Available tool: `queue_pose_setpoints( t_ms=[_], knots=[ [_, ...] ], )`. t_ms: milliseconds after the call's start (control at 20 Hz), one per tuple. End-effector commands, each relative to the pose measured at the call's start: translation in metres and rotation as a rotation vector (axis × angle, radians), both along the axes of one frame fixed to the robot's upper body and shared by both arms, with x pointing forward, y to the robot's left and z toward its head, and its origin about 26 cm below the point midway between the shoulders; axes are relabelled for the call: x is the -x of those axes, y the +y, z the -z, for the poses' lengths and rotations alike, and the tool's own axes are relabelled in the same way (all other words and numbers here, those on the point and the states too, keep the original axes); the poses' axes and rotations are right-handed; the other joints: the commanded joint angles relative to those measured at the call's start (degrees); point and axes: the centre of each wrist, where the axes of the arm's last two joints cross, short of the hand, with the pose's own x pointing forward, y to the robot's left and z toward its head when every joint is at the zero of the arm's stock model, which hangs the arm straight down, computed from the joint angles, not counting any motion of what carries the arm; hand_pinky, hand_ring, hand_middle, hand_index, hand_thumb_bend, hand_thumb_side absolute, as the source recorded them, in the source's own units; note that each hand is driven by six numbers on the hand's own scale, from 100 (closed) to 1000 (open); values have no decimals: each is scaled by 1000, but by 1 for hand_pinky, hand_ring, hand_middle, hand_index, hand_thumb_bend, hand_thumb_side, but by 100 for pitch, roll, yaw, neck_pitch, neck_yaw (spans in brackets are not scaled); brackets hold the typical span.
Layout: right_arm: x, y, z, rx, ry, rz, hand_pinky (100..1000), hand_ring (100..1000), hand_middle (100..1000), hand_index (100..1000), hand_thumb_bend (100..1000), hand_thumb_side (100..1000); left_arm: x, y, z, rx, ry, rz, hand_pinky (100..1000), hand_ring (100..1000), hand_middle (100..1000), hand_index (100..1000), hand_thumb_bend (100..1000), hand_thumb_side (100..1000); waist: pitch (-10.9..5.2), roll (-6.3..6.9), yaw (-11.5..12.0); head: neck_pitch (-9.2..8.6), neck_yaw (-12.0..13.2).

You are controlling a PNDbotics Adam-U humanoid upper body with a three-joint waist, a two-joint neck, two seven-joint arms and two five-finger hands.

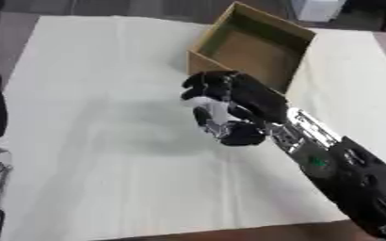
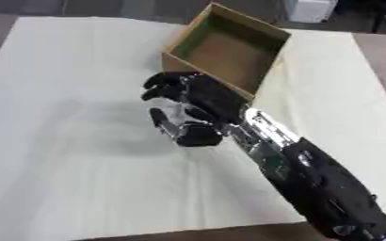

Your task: Pick up objects on the table and place them in the box.

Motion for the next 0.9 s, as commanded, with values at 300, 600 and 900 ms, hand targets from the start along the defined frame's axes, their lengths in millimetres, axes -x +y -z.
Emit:
queue_pose_setpoints(
  t_ms=[300,600,900],
  knots=[
    [-6,-2,2,-10,-4,5,591,720,778,793,100,1000,2,-2,-6,-5,-24,9,1000,867,862,880,100,1000,-21,27,35,-6,-18],
    [-12,-2,11,-10,8,17,589,716,778,792,100,1000,1,-3,-7,-4,-29,13,1000,866,863,880,100,1000,8,40,77,-35,-17],
    [-20,-7,17,0,10,43,589,716,781,795,100,1000,1,-4,-8,-4,-32,17,1000,865,863,881,100,1000,37,52,114,-60,-17]
  ],
)
